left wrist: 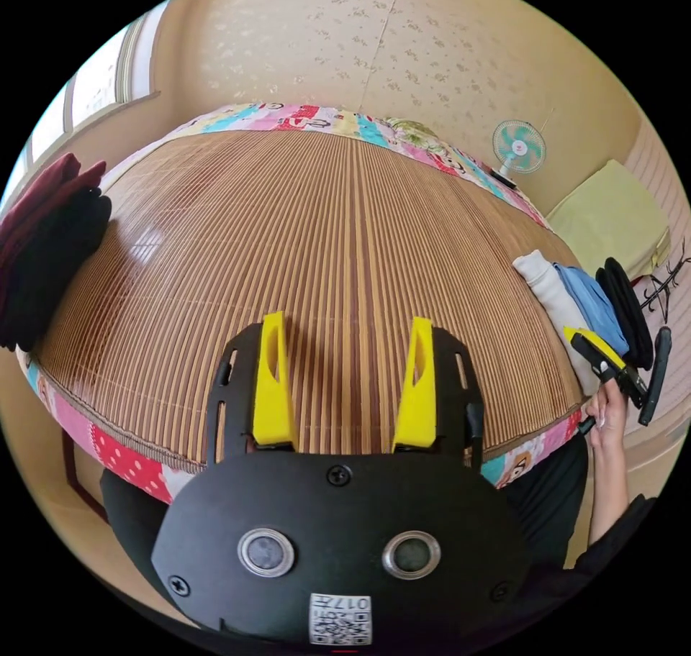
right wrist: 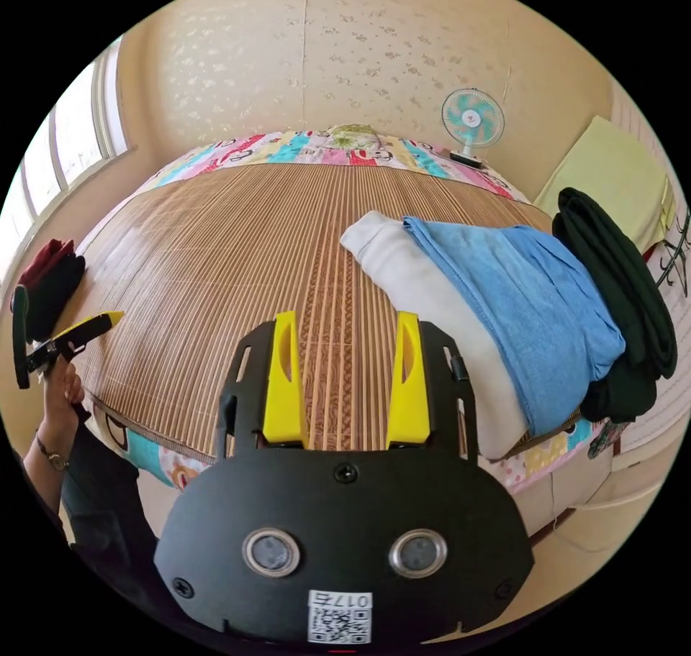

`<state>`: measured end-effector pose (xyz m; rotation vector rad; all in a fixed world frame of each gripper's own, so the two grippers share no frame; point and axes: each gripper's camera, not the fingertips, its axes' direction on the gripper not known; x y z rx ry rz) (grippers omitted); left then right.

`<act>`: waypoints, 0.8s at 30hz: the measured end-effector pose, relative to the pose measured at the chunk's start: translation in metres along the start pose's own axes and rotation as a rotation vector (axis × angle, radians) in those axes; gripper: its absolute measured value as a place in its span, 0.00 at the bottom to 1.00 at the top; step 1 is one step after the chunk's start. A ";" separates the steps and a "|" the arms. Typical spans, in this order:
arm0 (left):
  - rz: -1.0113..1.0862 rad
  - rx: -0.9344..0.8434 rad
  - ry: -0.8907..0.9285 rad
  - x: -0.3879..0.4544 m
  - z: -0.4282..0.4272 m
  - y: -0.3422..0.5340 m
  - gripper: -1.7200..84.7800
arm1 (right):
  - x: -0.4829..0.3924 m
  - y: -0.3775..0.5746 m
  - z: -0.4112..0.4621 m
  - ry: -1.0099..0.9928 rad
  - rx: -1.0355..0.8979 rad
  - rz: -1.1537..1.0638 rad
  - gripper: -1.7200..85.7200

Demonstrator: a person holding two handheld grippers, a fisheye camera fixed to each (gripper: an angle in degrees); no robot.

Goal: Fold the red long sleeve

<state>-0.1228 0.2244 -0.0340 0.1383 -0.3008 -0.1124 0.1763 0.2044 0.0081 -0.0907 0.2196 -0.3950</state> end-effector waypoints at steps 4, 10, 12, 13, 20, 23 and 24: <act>-0.005 -0.017 -0.052 0.002 0.026 -0.028 0.29 | -0.027 -0.028 0.028 -0.064 -0.056 0.023 0.24; -0.014 -0.063 -0.211 0.007 0.064 -0.033 0.27 | -0.046 -0.044 0.073 -0.009 -0.185 0.086 0.25; -0.001 -0.061 -0.237 0.011 0.069 -0.030 0.27 | -0.055 -0.045 0.074 0.028 -0.178 0.068 0.25; 0.003 -0.063 -0.246 0.011 0.071 -0.029 0.26 | -0.056 -0.045 0.074 0.030 -0.179 0.066 0.25; 0.019 -0.070 -0.223 0.006 0.076 -0.019 0.27 | -0.062 -0.049 0.074 0.031 -0.167 0.067 0.24; 0.035 -0.067 -0.220 0.005 0.075 -0.009 0.27 | -0.062 -0.050 0.073 0.025 -0.163 0.071 0.24; 0.033 -0.066 -0.217 0.003 0.075 -0.007 0.27 | -0.062 -0.051 0.073 0.025 -0.160 0.070 0.24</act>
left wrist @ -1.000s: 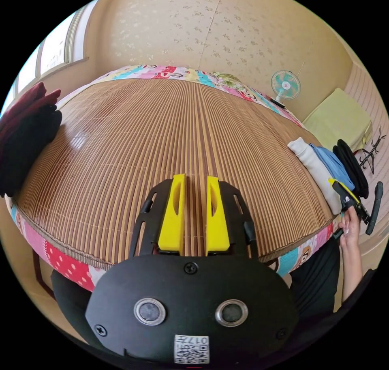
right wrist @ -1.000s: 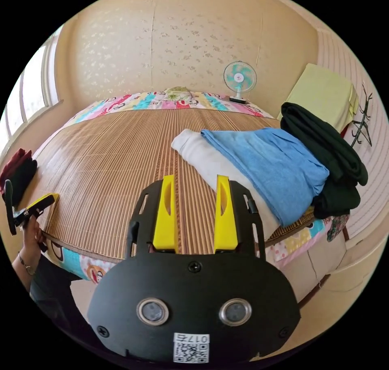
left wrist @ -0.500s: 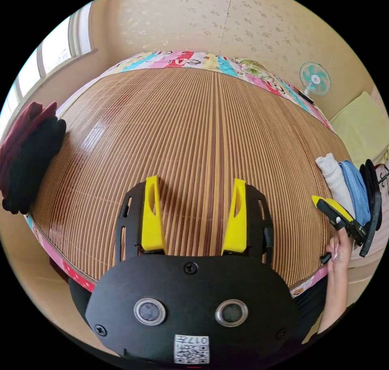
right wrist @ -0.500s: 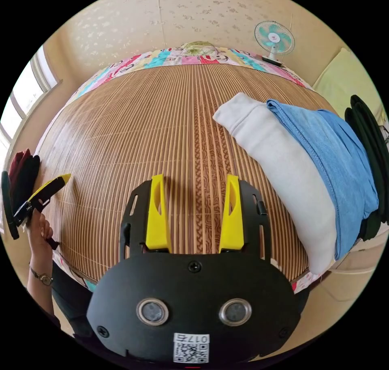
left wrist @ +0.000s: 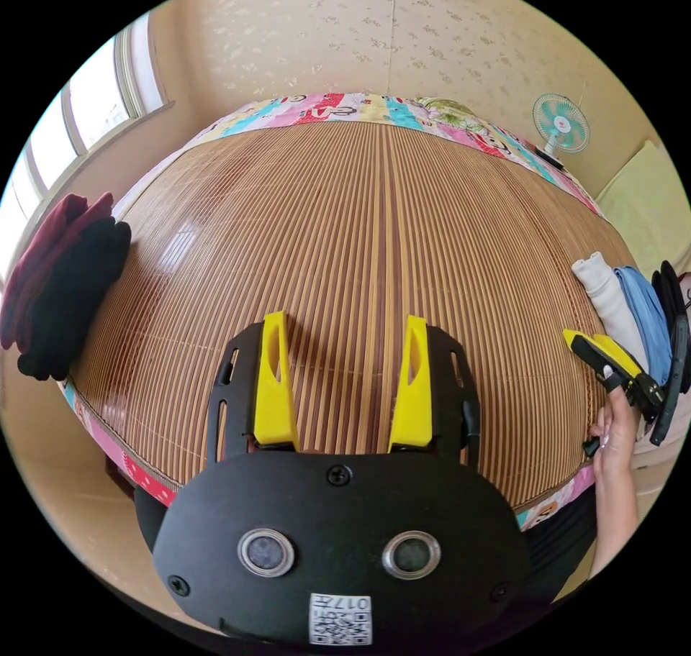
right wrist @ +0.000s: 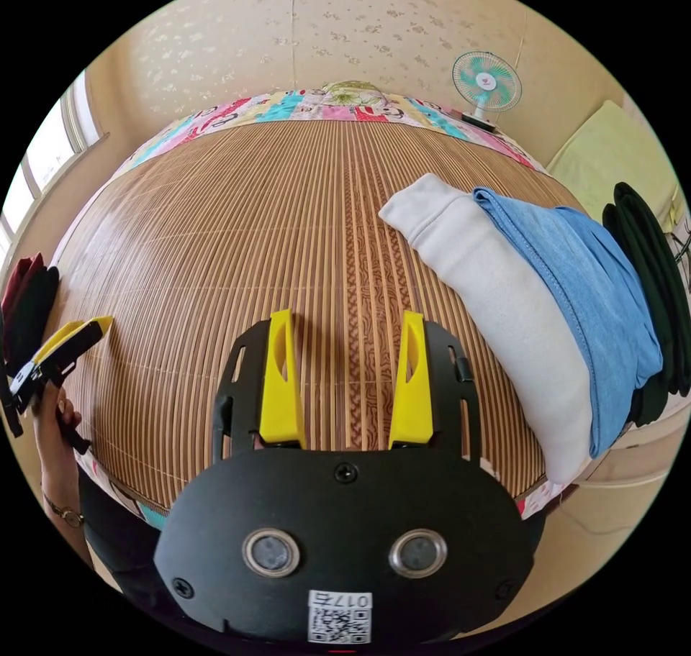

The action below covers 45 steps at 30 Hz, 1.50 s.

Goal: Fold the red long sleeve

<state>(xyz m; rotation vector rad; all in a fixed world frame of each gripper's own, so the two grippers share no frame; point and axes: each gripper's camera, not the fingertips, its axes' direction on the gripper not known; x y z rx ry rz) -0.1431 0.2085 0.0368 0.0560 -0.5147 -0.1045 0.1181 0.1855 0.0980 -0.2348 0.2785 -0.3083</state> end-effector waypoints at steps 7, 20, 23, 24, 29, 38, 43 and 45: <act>-0.008 -0.004 -0.008 -0.005 0.005 0.006 0.27 | -0.002 -0.003 -0.001 0.008 0.005 -0.004 0.24; -0.002 -0.008 -0.022 -0.011 0.009 0.012 0.27 | 0.003 -0.006 -0.003 0.006 0.017 -0.001 0.24; -0.002 -0.008 -0.021 -0.013 0.009 0.013 0.27 | 0.005 -0.007 -0.003 0.005 0.017 -0.001 0.24; 0.005 -0.011 -0.022 -0.013 0.009 0.013 0.27 | 0.005 -0.007 -0.003 0.004 0.017 0.000 0.24; 0.001 -0.010 -0.016 -0.017 0.007 0.015 0.27 | 0.008 -0.008 -0.004 0.008 0.019 -0.001 0.24; -0.006 -0.015 -0.022 -0.024 0.004 0.017 0.27 | 0.016 -0.010 -0.005 0.003 0.023 0.012 0.24; -0.021 -0.008 0.005 -0.033 0.002 0.019 0.27 | 0.018 -0.010 -0.006 0.008 0.024 0.010 0.24; -0.024 -0.011 0.012 -0.035 0.001 0.019 0.27 | 0.020 -0.010 -0.006 0.009 0.024 0.010 0.24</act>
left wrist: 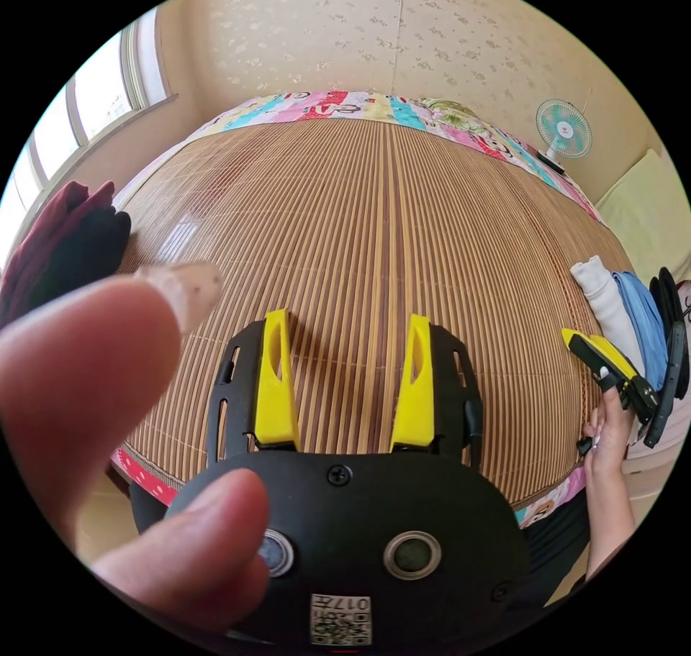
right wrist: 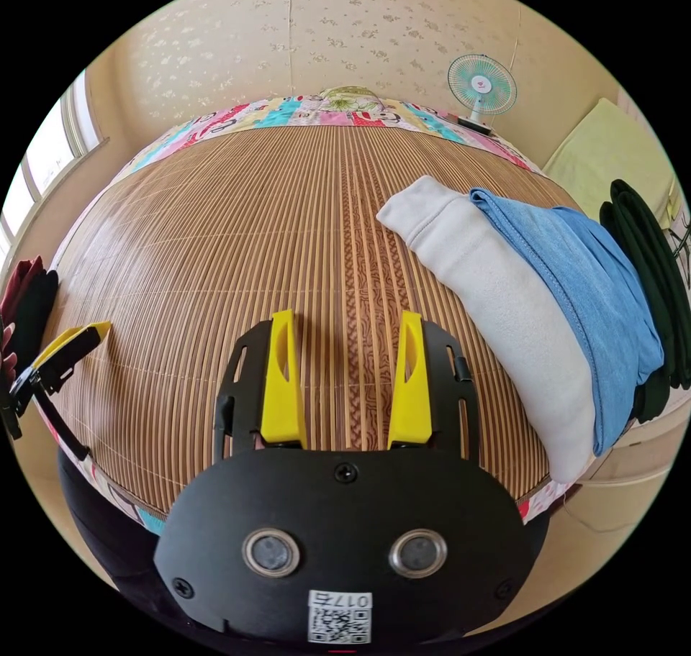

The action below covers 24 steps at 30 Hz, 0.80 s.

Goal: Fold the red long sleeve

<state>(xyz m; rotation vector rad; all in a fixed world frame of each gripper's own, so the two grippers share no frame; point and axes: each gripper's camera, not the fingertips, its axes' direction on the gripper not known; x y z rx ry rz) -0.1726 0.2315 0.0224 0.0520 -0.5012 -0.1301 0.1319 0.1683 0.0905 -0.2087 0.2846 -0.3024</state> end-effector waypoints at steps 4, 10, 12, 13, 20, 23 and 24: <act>0.007 0.004 0.012 -0.003 -0.002 0.001 0.27 | 0.002 0.000 -0.001 0.000 0.000 0.000 0.24; 0.005 0.002 0.022 -0.007 -0.004 0.002 0.27 | 0.006 0.000 -0.001 0.000 -0.001 0.001 0.24; -0.008 0.000 0.016 -0.009 -0.006 0.001 0.27 | 0.008 0.000 -0.001 -0.001 -0.001 0.001 0.24; -0.005 0.006 0.010 -0.008 -0.007 0.002 0.27 | 0.008 0.001 -0.002 -0.001 -0.001 0.001 0.24; 0.049 0.014 0.018 -0.003 -0.013 0.002 0.30 | 0.011 0.002 -0.002 0.003 -0.001 -0.001 0.24; 0.049 0.014 0.020 -0.004 -0.014 0.003 0.30 | 0.012 0.002 -0.002 0.003 -0.001 -0.001 0.24; 0.048 0.011 0.020 -0.004 -0.014 0.003 0.30 | 0.012 0.003 -0.002 0.004 0.000 -0.001 0.24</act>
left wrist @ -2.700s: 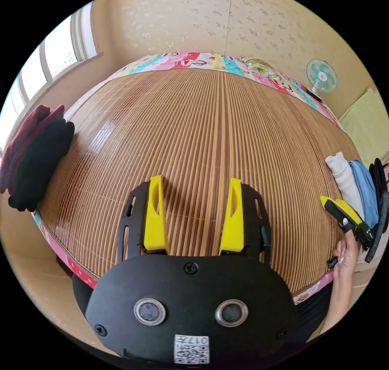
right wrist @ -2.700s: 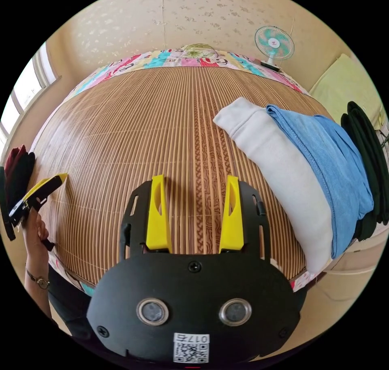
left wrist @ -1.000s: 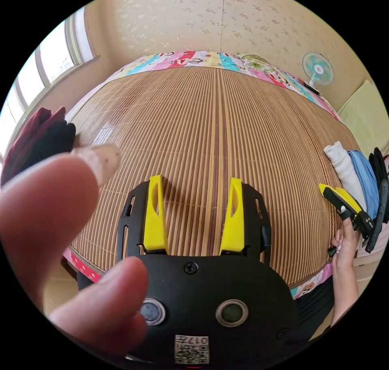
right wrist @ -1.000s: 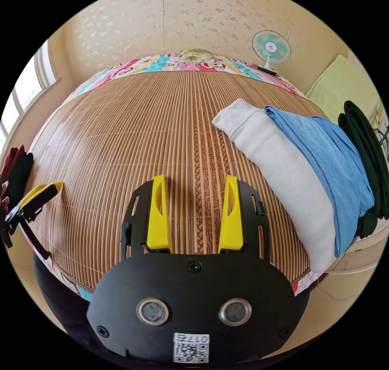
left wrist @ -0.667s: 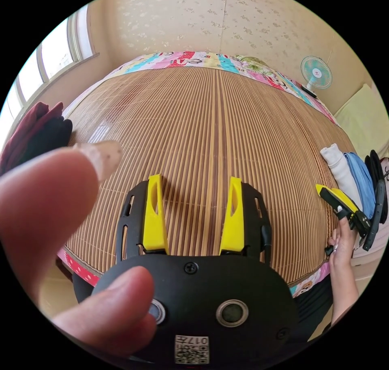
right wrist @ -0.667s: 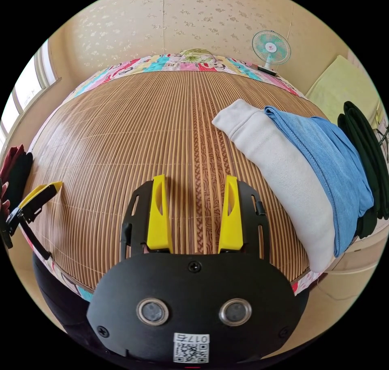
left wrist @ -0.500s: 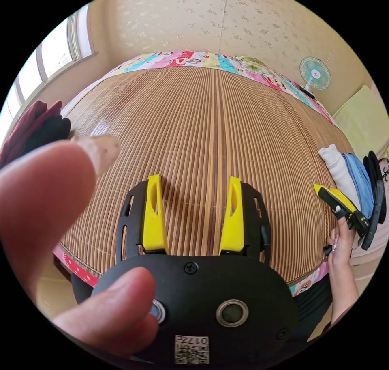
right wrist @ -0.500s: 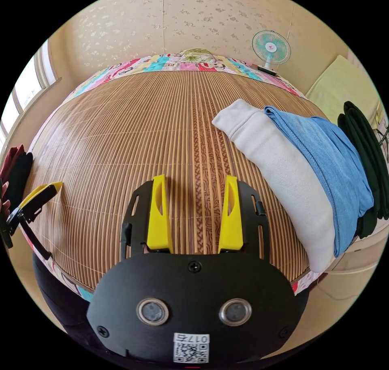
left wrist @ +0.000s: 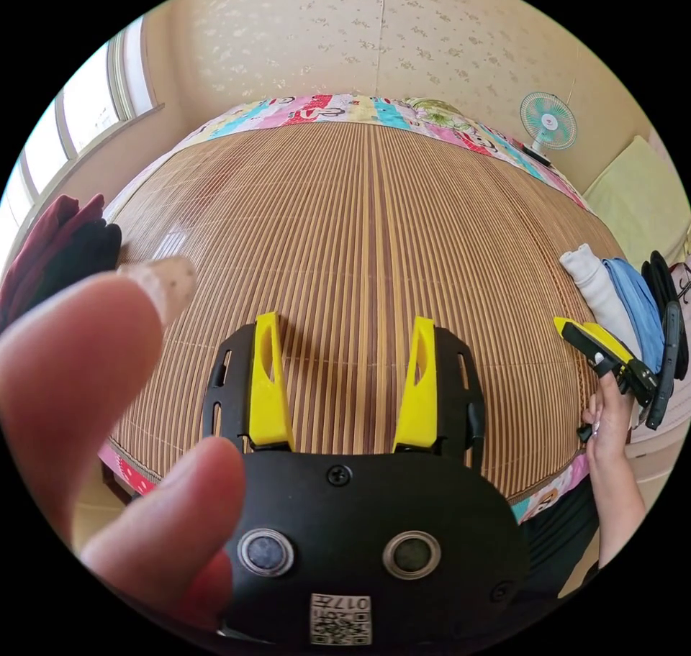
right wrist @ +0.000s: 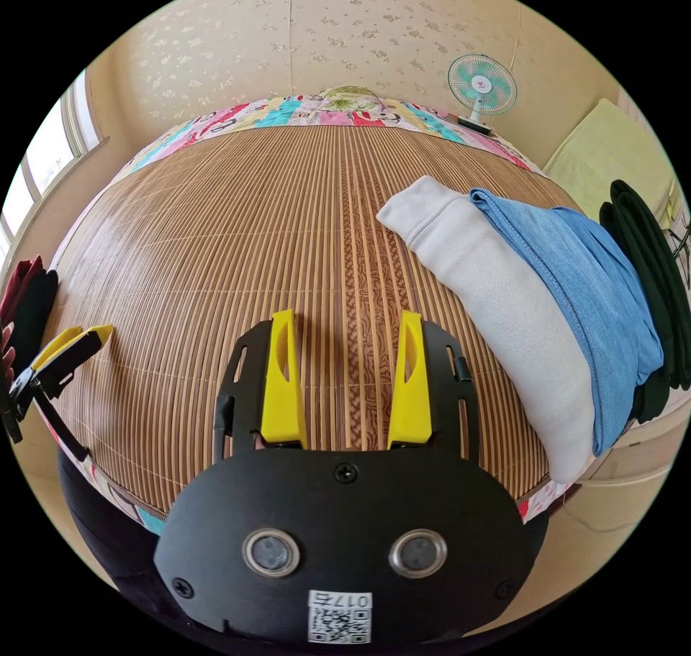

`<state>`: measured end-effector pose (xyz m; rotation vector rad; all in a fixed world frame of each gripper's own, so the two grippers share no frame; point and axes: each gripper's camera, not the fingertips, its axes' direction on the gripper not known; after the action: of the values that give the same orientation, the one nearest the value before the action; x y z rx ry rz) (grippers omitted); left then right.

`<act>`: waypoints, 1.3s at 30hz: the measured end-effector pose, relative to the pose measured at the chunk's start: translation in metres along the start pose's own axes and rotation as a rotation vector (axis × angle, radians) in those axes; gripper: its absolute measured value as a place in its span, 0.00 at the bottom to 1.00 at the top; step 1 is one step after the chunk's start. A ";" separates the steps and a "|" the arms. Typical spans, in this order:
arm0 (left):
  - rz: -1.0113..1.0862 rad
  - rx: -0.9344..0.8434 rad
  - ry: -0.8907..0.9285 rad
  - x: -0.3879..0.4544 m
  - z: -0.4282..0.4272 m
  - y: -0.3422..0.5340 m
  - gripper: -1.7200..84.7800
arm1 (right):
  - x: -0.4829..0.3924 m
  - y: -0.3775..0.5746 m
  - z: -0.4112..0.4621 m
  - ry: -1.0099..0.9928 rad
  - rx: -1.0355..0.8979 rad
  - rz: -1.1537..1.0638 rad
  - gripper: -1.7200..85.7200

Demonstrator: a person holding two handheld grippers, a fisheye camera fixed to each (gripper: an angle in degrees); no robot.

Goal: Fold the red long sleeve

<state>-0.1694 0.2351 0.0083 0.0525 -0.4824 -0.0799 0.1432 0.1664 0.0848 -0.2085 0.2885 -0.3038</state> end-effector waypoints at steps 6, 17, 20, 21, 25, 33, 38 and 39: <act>-0.009 -0.007 -0.015 -0.001 0.001 0.000 0.30 | 0.002 0.001 0.000 0.001 0.000 0.000 0.24; -0.012 -0.014 -0.018 0.000 0.002 -0.001 0.30 | 0.004 0.004 0.000 0.004 0.000 -0.001 0.24; -0.012 0.007 -0.003 -0.002 -0.001 0.001 0.29 | 0.003 0.005 0.000 0.002 0.001 -0.007 0.24; -0.024 0.005 -0.001 -0.004 -0.002 0.001 0.29 | 0.003 0.005 0.000 0.004 0.001 -0.009 0.24; -0.026 -0.005 -0.039 0.000 0.000 -0.001 0.28 | 0.003 0.006 0.000 0.004 0.001 -0.008 0.23; -0.027 -0.004 -0.040 0.002 0.002 -0.001 0.28 | 0.000 0.009 0.000 0.012 0.002 -0.011 0.23; -0.028 -0.004 -0.040 0.003 0.004 -0.002 0.28 | -0.001 0.010 0.001 0.011 0.001 -0.011 0.23; -0.028 -0.004 -0.040 0.003 0.004 -0.002 0.28 | -0.001 0.010 0.001 0.011 0.001 -0.011 0.23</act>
<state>-0.1687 0.2329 0.0137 0.0535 -0.5214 -0.1095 0.1452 0.1761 0.0833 -0.2072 0.2984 -0.3162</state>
